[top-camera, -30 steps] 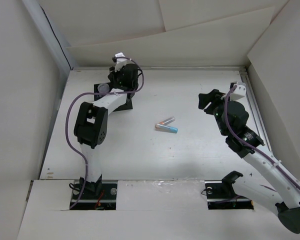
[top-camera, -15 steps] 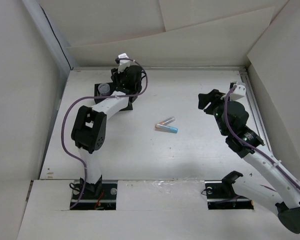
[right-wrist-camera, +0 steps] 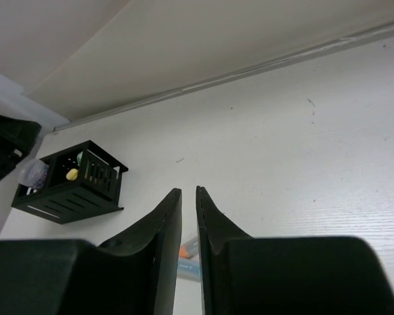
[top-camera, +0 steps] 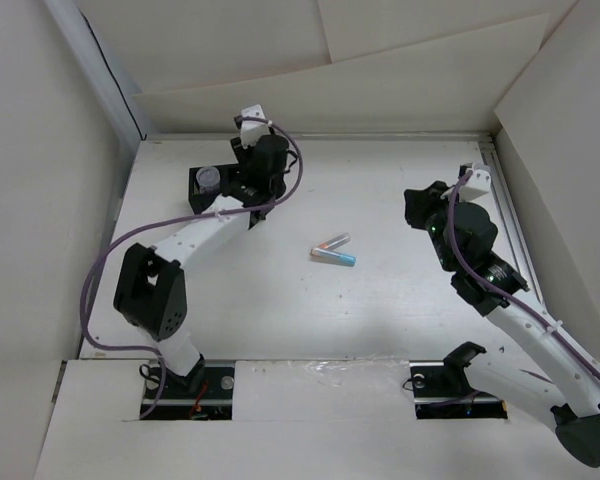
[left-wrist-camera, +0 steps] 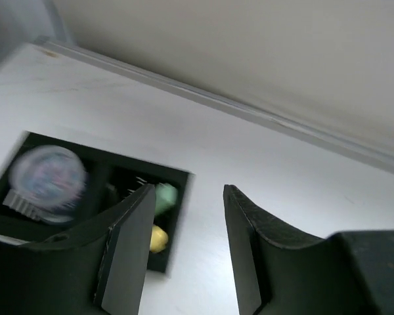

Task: Sort the stationery into containers
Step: Pick up the pen from the center of the board.

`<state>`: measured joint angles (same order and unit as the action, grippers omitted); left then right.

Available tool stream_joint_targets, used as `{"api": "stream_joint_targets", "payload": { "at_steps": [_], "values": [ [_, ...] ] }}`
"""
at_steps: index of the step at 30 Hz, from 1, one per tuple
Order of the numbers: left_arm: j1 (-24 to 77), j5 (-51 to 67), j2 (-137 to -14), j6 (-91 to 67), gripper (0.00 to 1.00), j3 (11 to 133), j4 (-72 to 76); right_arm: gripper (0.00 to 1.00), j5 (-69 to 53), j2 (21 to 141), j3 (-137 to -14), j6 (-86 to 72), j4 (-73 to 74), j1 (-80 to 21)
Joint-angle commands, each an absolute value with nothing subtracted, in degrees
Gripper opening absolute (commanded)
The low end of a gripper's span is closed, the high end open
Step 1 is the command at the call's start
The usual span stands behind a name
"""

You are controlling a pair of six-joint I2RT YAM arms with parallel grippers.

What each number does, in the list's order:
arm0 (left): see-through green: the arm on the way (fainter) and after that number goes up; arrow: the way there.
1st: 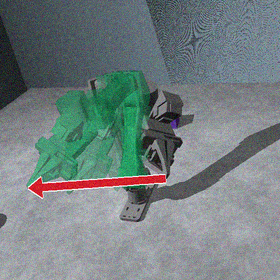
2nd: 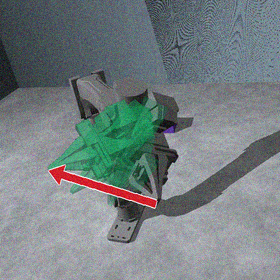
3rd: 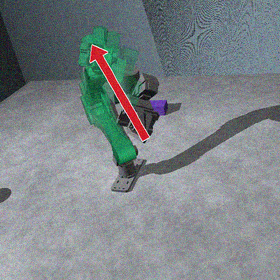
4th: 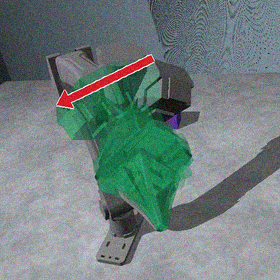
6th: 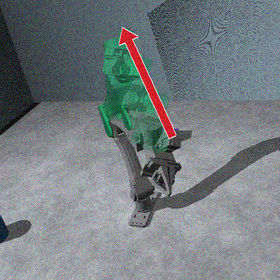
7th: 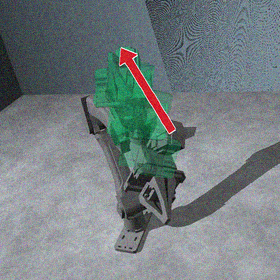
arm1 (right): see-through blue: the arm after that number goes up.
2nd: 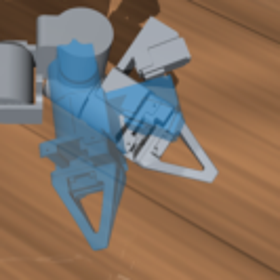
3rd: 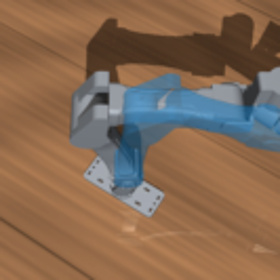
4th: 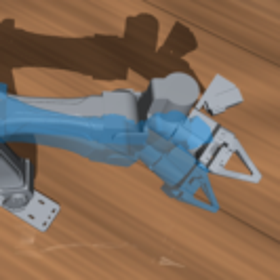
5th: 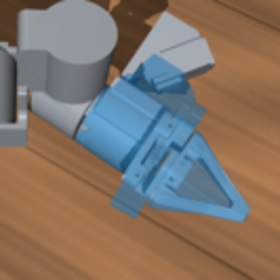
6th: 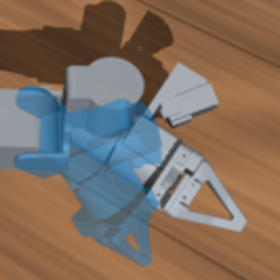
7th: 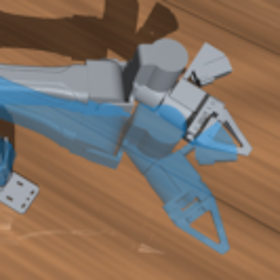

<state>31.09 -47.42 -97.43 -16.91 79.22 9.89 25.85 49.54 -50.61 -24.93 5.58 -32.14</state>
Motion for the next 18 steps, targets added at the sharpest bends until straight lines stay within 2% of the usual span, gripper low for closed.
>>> {"api": "stream_joint_targets", "payload": {
  "at_steps": [1, 2, 3, 8, 12, 18],
  "values": [
    [37.51, -33.95, -92.02, -20.39, 0.43, 76.04, 8.87, 0.19, 26.01, 49.31, -51.24, -24.70, 3.16, -31.73],
    [38.83, -32.10, -92.02, -21.00, 0.43, 74.46, 8.88, 0.12, 26.02, 49.31, -51.24, -24.70, 3.16, -31.73],
    [41.28, -28.60, -92.02, -21.01, 0.41, 73.92, 8.35, 0.10, 26.62, 49.31, -51.24, -24.70, 3.16, -31.73],
    [45.87, -10.13, -97.02, -17.32, 0.36, 71.28, 9.76, 0.12, 27.25, 49.31, -51.77, -24.70, 3.69, -31.73],
    [50.18, -8.70, -103.26, -12.40, 0.36, 74.60, 6.96, 0.20, 28.48, 49.83, -51.77, -24.70, 4.22, -31.73],
    [53.44, -9.23, -112.40, -7.74, 0.50, 81.73, 0.97, 0.44, 29.00, 49.31, -51.77, -24.70, 4.75, -31.20]
  ]
}}
